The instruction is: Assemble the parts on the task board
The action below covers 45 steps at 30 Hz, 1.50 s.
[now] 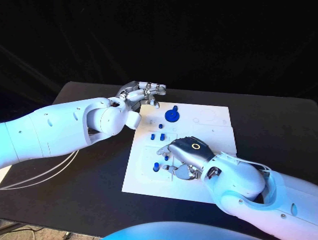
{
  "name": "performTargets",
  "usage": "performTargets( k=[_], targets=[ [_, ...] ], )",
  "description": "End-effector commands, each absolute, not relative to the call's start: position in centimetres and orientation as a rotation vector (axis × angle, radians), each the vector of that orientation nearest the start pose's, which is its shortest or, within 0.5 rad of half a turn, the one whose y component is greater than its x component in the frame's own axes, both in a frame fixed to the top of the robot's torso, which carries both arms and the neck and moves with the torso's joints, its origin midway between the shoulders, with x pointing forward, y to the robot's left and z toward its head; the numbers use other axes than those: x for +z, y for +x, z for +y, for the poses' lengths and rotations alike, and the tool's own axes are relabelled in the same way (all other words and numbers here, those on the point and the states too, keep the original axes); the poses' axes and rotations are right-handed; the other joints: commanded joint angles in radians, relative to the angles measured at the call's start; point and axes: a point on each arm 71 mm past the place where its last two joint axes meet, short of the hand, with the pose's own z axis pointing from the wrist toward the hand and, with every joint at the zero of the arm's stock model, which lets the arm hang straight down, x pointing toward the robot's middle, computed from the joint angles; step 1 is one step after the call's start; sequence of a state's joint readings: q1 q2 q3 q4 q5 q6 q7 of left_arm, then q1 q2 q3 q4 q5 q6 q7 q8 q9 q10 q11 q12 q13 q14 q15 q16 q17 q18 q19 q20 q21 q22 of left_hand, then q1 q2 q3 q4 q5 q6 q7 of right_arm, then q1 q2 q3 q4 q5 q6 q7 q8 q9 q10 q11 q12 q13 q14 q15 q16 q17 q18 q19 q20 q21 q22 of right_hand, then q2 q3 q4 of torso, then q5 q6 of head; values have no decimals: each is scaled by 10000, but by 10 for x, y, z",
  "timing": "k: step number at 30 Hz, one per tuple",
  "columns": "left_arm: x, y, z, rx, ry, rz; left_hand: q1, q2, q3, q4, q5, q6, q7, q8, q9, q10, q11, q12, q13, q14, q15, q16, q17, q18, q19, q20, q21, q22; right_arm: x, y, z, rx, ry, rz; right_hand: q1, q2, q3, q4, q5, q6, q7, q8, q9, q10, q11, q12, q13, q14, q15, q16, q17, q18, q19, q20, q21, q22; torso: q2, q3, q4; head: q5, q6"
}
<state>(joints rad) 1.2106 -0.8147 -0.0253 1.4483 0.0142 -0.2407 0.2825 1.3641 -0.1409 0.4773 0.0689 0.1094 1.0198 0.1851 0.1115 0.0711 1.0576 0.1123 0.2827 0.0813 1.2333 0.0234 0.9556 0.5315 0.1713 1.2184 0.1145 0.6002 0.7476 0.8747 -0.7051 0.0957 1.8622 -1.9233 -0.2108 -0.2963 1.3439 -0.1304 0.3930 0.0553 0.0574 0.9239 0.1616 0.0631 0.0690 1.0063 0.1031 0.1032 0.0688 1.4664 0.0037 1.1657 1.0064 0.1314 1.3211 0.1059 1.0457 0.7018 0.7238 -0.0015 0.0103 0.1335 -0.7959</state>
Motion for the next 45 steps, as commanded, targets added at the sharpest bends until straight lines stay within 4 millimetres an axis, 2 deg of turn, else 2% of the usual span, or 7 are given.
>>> performTargets(
  k=[1,7,12,16,22,36,45],
  targets=[
    [-181,505,212,-15500,-11719,15142,-43,35,-66,-16,-17,-88,12,64,-17,-78,-4,37,-12,-82,-7,6,-18,113,23,62,-30,-16,-206,355,-74,8828,-3729,15924,97,93,-79,27,49,214,1,80,31,391,-43,224,19,78,4,-67,-43,158,78,-28,4,53,-66,12,-53,-62,37],
    [-182,505,214,-15442,-11762,15138,-43,39,-76,-16,-17,-92,13,67,-18,-85,-3,42,-13,-84,-6,9,-22,112,26,63,-36,-21,-196,364,-122,8546,-1636,17015,-19,77,-93,218,210,765,-8,269,99,2157,-280,1039,317,354,-152,721,925,-52,590,-145,901,1383,-114,-2,-88,-324,127],
    [-183,504,215,-15401,-11783,15119,-43,39,-76,-16,-17,-92,13,67,-18,-85,-3,42,-13,-84,-6,9,-22,112,26,63,-36,-21,-198,367,-166,7145,-495,18079,-1090,-322,-1082,1002,756,1076,-417,542,165,3654,-692,2493,1464,518,-499,1423,1755,-197,936,-516,1589,2324,-132,-14,-179,-674,259],
    [-183,503,217,-15376,-11796,15115,-43,39,-76,-16,-17,-92,13,67,-18,-85,-3,42,-13,-84,-6,9,-22,112,26,63,-36,-21,-203,365,-197,5886,-60,18661,-1480,-350,-2193,1746,1844,1006,-522,838,240,3106,-786,4520,3734,542,-536,1812,2206,-286,1044,-644,1977,2877,-121,-16,-259,-1002,349],
    [-183,503,219,-15343,-11808,15100,-43,39,-76,-16,-17,-92,13,67,-18,-85,-3,42,-13,-84,-6,9,-22,112,26,63,-36,-21,-208,359,-224,4495,-80,19054,-1270,161,-3341,2342,2121,901,-533,1390,478,2461,-814,7073,6949,553,-590,2077,2490,-351,1081,-625,2274,3308,-124,-26,-341,-1265,410],
    [-184,503,219,-15353,-11814,15122,-43,39,-76,-16,-17,-92,13,67,-18,-85,-3,42,-13,-84,-6,9,-22,112,26,63,-36,-21,-225,354,-221,3872,-317,19435,-1377,554,-3983,2351,2379,798,-566,1704,625,2542,-815,7876,8162,572,-596,2223,2660,-358,1076,-625,2354,3419,-135,-51,-285,-1359,387],
    [-184,503,219,-15334,-11823,15115,-43,39,-76,-16,-17,-92,13,67,-18,-85,-3,42,-13,-84,-6,9,-22,112,26,63,-36,-21,-229,354,-209,4029,-585,19228,-1372,646,-4197,2352,2445,782,-584,1828,693,2659,-829,8236,8636,581,-605,2276,2720,-370,1094,-632,2406,3500,-123,-51,-328,-1282,368]
  ],
)
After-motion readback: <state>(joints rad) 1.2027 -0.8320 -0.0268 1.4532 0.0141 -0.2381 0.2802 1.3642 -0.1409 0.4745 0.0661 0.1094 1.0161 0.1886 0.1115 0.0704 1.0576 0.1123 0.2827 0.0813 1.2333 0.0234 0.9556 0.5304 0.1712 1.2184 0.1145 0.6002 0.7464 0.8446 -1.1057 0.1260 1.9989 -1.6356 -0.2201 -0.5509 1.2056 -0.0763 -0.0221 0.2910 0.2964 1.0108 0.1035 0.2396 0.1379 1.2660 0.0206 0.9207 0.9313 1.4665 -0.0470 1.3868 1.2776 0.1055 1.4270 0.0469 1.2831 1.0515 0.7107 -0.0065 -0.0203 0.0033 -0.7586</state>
